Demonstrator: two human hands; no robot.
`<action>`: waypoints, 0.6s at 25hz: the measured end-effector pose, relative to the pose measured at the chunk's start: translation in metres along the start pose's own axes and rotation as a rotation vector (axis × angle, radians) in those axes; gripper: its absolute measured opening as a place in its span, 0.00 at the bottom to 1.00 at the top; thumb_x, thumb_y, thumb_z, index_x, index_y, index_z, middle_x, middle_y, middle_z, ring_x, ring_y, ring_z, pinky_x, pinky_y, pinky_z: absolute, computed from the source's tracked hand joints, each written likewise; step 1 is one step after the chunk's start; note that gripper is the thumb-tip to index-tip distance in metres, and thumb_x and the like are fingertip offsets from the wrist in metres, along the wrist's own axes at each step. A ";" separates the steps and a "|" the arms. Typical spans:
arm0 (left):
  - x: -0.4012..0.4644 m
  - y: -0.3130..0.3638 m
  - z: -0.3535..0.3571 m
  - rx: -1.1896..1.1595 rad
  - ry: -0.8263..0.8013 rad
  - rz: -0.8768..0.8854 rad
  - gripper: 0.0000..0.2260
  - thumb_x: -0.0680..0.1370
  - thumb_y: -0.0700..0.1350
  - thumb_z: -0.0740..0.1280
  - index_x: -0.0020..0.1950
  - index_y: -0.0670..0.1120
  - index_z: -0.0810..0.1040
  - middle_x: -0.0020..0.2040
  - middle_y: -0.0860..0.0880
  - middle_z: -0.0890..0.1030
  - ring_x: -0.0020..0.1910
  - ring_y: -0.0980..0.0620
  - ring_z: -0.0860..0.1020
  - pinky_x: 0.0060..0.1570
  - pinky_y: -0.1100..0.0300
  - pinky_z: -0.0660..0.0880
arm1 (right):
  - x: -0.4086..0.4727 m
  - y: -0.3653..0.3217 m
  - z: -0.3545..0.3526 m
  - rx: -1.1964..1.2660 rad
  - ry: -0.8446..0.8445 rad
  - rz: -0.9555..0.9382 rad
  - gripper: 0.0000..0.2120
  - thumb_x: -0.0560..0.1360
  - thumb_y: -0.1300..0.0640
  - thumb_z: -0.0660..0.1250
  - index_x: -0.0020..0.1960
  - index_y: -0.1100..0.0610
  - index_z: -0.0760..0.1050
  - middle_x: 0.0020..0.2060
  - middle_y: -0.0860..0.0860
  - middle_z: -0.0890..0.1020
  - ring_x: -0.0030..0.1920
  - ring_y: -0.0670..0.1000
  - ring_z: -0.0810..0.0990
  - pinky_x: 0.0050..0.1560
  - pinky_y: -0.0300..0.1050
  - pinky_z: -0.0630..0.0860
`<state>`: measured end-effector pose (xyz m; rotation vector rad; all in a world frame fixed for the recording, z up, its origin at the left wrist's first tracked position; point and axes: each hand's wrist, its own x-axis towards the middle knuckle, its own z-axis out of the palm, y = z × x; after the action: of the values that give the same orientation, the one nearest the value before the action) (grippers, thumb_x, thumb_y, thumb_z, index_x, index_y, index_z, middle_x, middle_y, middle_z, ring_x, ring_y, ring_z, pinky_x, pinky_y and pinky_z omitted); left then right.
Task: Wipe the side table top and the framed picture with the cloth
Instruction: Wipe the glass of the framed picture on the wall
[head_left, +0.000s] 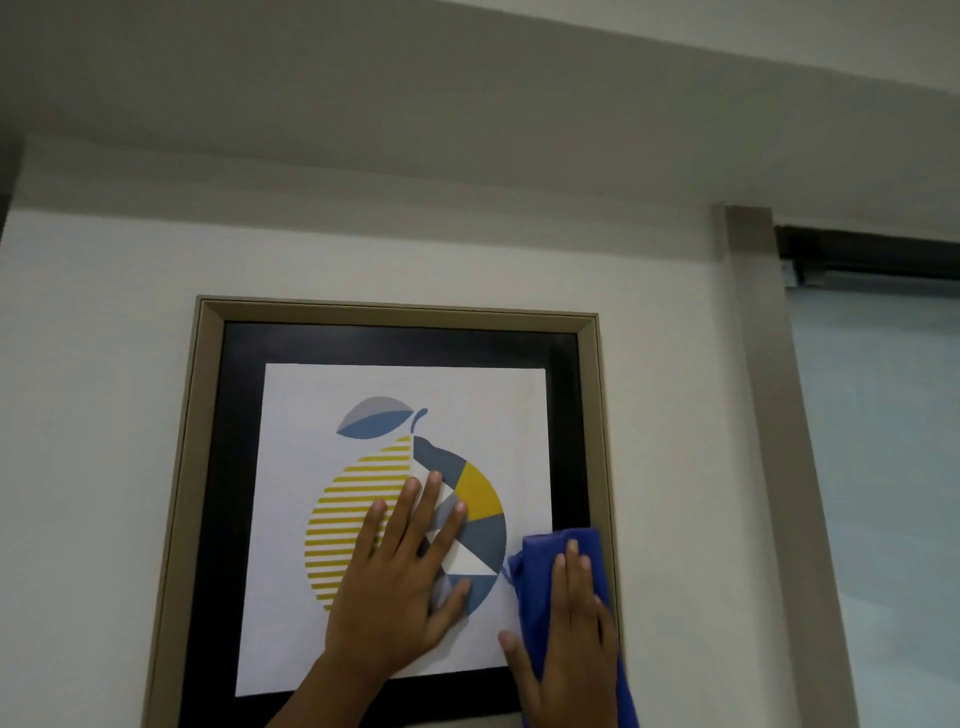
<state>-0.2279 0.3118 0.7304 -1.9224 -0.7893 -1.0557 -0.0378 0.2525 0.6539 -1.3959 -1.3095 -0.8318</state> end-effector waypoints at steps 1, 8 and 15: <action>0.000 0.000 0.000 0.000 0.001 -0.003 0.35 0.80 0.67 0.54 0.82 0.49 0.58 0.83 0.42 0.56 0.82 0.40 0.51 0.78 0.42 0.48 | 0.010 0.001 -0.002 0.012 0.005 -0.022 0.43 0.76 0.29 0.49 0.76 0.62 0.57 0.77 0.56 0.60 0.72 0.58 0.63 0.71 0.46 0.52; -0.004 -0.003 0.005 -0.001 -0.024 0.003 0.35 0.78 0.67 0.55 0.82 0.51 0.57 0.82 0.44 0.59 0.81 0.41 0.53 0.78 0.43 0.47 | 0.203 -0.046 -0.049 0.093 0.205 -0.076 0.40 0.78 0.34 0.51 0.80 0.60 0.52 0.80 0.53 0.55 0.79 0.54 0.53 0.75 0.54 0.55; -0.004 -0.002 0.003 0.029 0.029 0.017 0.35 0.79 0.66 0.55 0.82 0.50 0.57 0.83 0.43 0.56 0.81 0.40 0.53 0.78 0.43 0.47 | 0.036 -0.017 0.006 0.024 0.200 -0.009 0.41 0.77 0.30 0.47 0.81 0.53 0.43 0.77 0.56 0.60 0.74 0.59 0.62 0.72 0.50 0.55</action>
<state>-0.2299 0.3150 0.7267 -1.8821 -0.7670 -1.0548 -0.0492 0.2664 0.6896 -1.2539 -1.1690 -0.9341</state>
